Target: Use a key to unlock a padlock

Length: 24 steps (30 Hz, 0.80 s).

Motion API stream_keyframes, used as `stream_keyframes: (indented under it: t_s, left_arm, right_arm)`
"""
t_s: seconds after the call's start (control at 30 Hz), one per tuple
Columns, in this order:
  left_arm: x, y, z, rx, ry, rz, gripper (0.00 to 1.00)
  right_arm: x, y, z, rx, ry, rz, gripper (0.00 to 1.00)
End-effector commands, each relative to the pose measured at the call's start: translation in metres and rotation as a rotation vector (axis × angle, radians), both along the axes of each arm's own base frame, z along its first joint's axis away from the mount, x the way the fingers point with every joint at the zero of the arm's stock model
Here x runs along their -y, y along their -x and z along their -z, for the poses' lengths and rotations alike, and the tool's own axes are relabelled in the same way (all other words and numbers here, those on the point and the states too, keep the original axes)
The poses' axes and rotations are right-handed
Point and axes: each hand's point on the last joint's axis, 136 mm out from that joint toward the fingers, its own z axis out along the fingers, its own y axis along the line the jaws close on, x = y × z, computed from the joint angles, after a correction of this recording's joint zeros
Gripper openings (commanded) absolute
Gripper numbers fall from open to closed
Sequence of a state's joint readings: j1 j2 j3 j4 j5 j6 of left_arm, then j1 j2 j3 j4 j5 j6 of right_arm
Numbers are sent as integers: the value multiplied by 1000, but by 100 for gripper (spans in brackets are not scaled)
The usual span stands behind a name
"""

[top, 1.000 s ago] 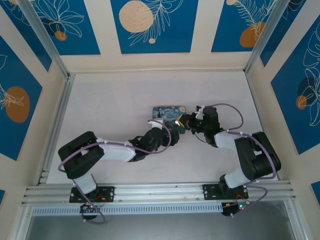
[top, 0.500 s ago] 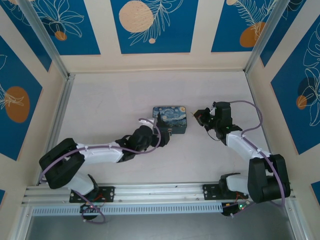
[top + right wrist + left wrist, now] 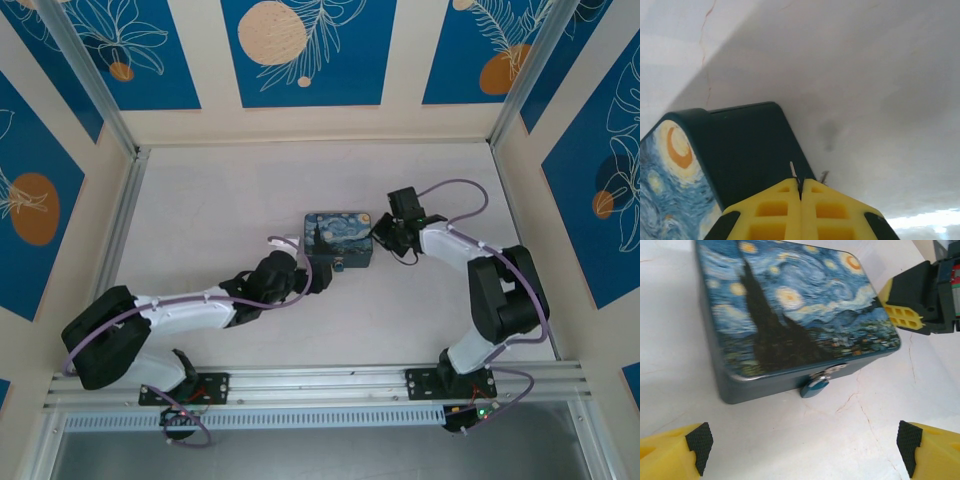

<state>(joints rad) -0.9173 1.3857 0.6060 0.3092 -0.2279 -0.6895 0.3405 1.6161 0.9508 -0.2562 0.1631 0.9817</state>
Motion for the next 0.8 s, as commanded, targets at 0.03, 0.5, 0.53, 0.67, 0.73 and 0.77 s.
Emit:
stream_keyframes:
  t_s: [0.03, 0.5, 0.53, 0.67, 0.73, 0.77]
  left_arm:
    - [-2, 2, 9, -34, 12, -4, 97]
    - [16, 7, 30, -73, 6, 94, 100]
    - [19, 8, 32, -71, 6, 110, 100]
    - [23, 6, 42, -77, 8, 139, 99]
    - [25, 4, 47, -84, 18, 155, 98]
    - [27, 3, 47, -82, 25, 161, 98]
  right_arm:
    - [-24, 1, -5, 8, 31, -62, 0]
    - [17, 19, -64, 156, -192, 17, 0]
    - [11, 18, -71, 177, -229, 1, 0]
    - [-12, 13, -89, 241, -379, -47, 0]
    - [-24, 10, -95, 267, -454, -69, 0]
    - [-29, 9, -96, 273, -478, -82, 0]
